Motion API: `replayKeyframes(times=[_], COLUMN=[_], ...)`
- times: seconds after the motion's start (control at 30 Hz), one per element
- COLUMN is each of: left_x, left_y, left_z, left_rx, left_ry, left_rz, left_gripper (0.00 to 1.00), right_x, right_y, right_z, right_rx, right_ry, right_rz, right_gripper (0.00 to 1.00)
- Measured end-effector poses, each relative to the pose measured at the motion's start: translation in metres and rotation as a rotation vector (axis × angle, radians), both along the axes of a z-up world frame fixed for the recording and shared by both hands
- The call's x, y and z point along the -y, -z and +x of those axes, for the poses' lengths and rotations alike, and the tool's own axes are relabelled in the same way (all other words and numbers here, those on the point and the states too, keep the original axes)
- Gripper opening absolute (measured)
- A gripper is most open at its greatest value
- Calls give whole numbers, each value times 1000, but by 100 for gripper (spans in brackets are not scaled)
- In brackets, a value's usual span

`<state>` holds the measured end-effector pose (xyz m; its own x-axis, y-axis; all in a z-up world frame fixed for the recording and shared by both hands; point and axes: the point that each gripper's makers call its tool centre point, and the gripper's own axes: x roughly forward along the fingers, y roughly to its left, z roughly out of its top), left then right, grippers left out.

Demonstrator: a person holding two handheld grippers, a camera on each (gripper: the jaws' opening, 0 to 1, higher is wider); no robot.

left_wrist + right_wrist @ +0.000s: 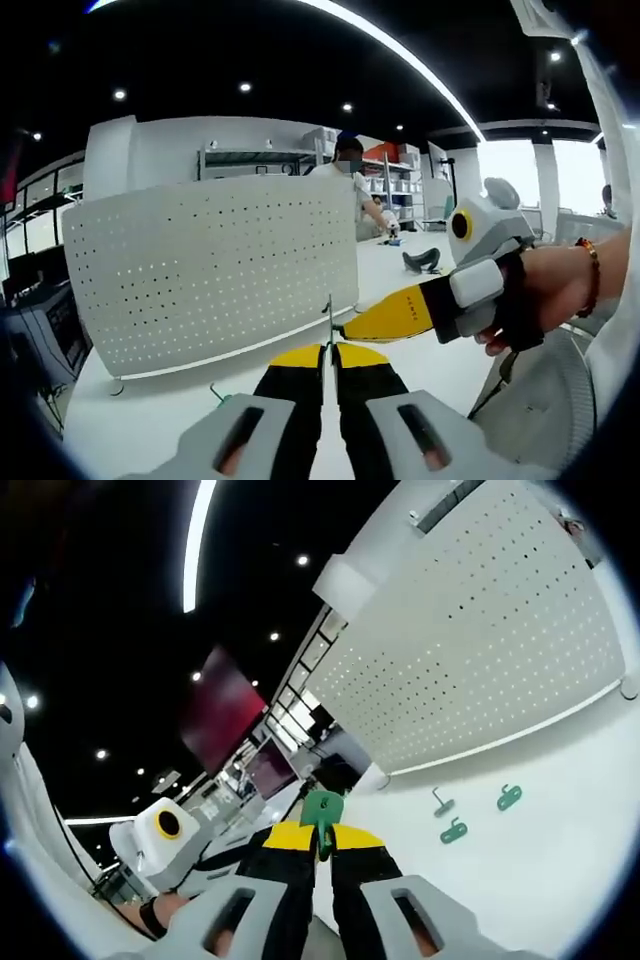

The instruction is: Insert the hook assembly into the mounting plate slot until the hook locks in place.

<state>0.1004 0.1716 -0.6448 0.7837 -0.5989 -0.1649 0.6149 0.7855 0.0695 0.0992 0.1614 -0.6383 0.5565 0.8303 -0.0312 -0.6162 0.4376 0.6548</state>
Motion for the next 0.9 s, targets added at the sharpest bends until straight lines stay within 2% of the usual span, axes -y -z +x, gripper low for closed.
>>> replayKeyframes(times=[0.1,0.17,0.37,0.7,0.9], left_x=[2,2,-3,-18,-40], left_y=[4,4,1,-1,0], left_z=[1,1,2,7,8], left_rx=[-18,-25,-21,-58,-77], left_ry=[-23,-38,-59,0,27], left_rz=[-15,-23,-30,-66,-96], left_gripper=[5,5,5,7,12], right_x=[2,2,-2,-14,-21], right_y=[3,2,-2,-6,-12], right_z=[0,-1,0,4,10], right_rx=[-8,12,14,61,66], right_ry=[2,-1,-25,36,88], right_rz=[-15,-25,-33,-107,-111], right_gripper=[2,2,2,1,2])
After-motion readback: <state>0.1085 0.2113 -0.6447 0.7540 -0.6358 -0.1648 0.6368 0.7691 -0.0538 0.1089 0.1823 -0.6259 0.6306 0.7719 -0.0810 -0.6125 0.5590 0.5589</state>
